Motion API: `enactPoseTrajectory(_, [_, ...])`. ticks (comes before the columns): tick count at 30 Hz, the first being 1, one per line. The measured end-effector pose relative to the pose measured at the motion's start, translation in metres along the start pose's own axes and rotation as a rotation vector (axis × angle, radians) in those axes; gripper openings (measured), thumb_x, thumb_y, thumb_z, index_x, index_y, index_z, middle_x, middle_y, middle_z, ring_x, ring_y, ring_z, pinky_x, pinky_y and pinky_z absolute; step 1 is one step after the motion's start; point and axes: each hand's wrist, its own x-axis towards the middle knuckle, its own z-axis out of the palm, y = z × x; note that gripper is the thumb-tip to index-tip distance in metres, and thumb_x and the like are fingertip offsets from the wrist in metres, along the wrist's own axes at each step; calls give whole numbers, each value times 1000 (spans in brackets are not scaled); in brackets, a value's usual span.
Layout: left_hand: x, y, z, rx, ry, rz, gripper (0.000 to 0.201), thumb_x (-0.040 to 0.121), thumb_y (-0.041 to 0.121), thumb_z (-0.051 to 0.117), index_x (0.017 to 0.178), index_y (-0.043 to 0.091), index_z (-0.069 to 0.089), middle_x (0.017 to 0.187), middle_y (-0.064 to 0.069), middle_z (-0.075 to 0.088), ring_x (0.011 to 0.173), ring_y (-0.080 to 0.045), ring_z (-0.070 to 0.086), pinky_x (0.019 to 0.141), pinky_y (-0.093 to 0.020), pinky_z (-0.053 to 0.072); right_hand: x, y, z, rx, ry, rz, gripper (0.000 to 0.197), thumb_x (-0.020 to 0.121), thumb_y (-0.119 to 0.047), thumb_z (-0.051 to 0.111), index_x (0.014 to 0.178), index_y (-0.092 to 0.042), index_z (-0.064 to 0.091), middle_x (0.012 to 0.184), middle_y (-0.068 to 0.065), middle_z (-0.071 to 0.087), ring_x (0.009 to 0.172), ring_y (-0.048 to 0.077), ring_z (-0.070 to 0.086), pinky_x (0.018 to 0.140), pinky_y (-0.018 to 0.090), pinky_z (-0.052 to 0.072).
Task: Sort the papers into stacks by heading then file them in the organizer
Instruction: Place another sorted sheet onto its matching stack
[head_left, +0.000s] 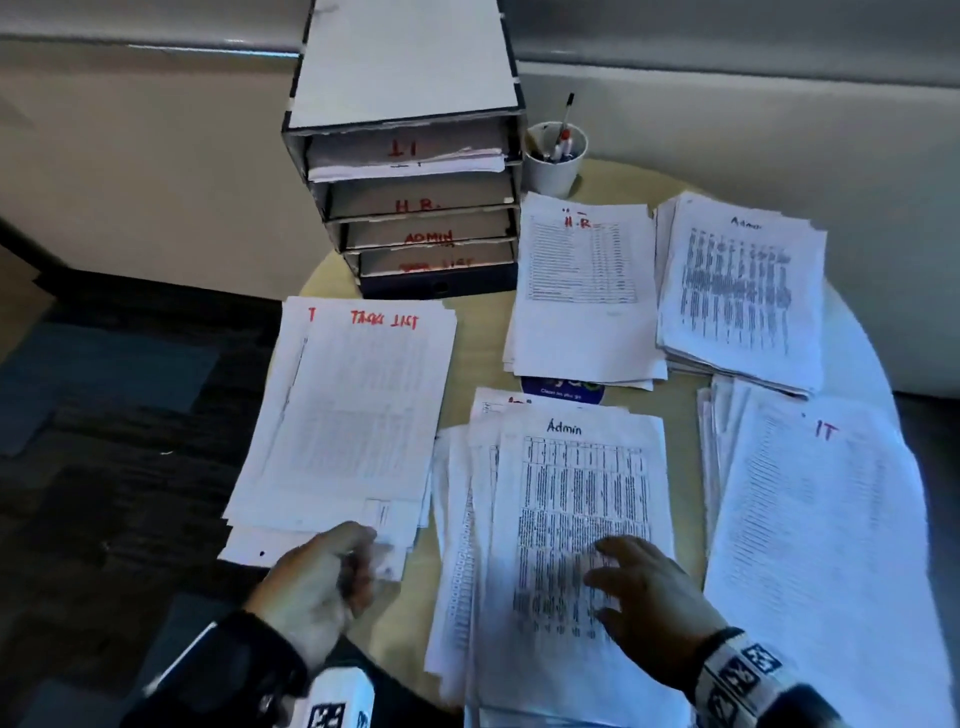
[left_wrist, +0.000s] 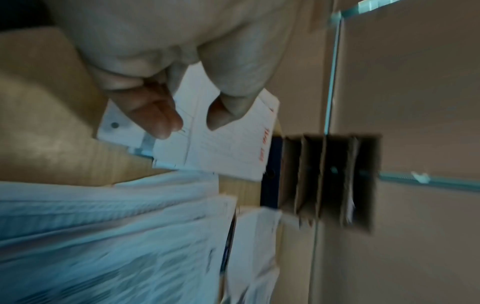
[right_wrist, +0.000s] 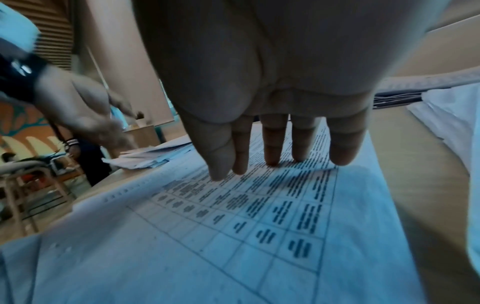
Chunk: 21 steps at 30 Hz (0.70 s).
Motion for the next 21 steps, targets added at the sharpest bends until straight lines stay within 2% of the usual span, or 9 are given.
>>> enactPoseTrajectory(3, [-14, -5, 28, 513, -109, 326, 9, 90, 12, 67, 98, 8, 68, 67, 0, 59, 56, -17, 49, 51, -26, 42, -2, -1, -2, -27, -44, -2, 36, 87, -43, 56, 122, -37, 62, 147, -11, 35, 138, 14, 29, 107, 35, 40])
enactPoseTrajectory(5, [-2, 1, 62, 888, -162, 526, 19, 90, 24, 66, 108, 18, 67, 86, 5, 65, 76, -16, 58, 68, -26, 45, -2, -2, -2, -27, -42, 5, 36, 89, -42, 55, 124, -37, 60, 146, -11, 32, 137, 13, 26, 106, 34, 41])
enactPoseTrajectory(7, [22, 2, 103, 1218, -170, 641, 38, 89, 37, 64, 119, 15, 61, 112, -2, 63, 99, -21, 60, 80, -27, 45, -3, -2, -3, -31, -36, 2, 35, 90, -41, 55, 124, -36, 61, 146, -12, 31, 136, 12, 25, 105, 33, 42])
enactPoseTrajectory(9, [46, -3, 143, 1362, -92, 651, 62, 84, 47, 66, 128, 6, 50, 122, -14, 55, 108, -32, 57, 86, -36, 47, -4, -1, -3, -42, -25, -17, 35, 89, -42, 56, 123, -36, 61, 147, -11, 30, 137, 12, 24, 104, 33, 43])
enactPoseTrajectory(12, [67, -5, 179, 1299, 89, 561, 81, 79, 44, 72, 142, 10, 34, 134, -16, 46, 118, -35, 53, 93, -40, 50, -7, 6, 0, -33, -30, -39, 38, 87, -44, 58, 125, -37, 60, 148, -11, 29, 138, 13, 23, 106, 38, 42])
enactPoseTrajectory(15, [76, -7, 185, 1114, 70, 482, 72, 85, 30, 70, 145, 12, 34, 138, -12, 51, 116, -31, 57, 85, -30, 44, -8, 11, 4, 10, -25, -69, 38, 86, -42, 61, 124, -39, 60, 148, -12, 30, 140, 12, 23, 109, 41, 40])
enactPoseTrajectory(17, [79, -8, 181, 938, 26, 536, 52, 88, 22, 69, 135, 13, 48, 132, -7, 60, 104, -23, 58, 83, -24, 41, -9, 14, 6, 57, -24, -64, 37, 86, -42, 62, 122, -39, 62, 150, -13, 30, 141, 11, 25, 111, 38, 37])
enactPoseTrajectory(19, [74, -9, 170, 764, -70, 601, 27, 88, 16, 71, 113, 16, 62, 114, -3, 69, 95, -20, 62, 82, -24, 45, -11, 18, 4, 189, 25, 14, 41, 86, -40, 66, 126, -38, 61, 153, -12, 33, 137, 10, 37, 111, 26, 34])
enactPoseTrajectory(21, [60, -7, 155, 610, -198, 589, 12, 87, 10, 72, 94, 18, 66, 96, 0, 72, 90, -20, 65, 80, -27, 49, -13, 29, 1, 394, 293, 169, 59, 81, -30, 77, 136, -31, 54, 151, -4, 36, 135, 16, 42, 109, 26, 34])
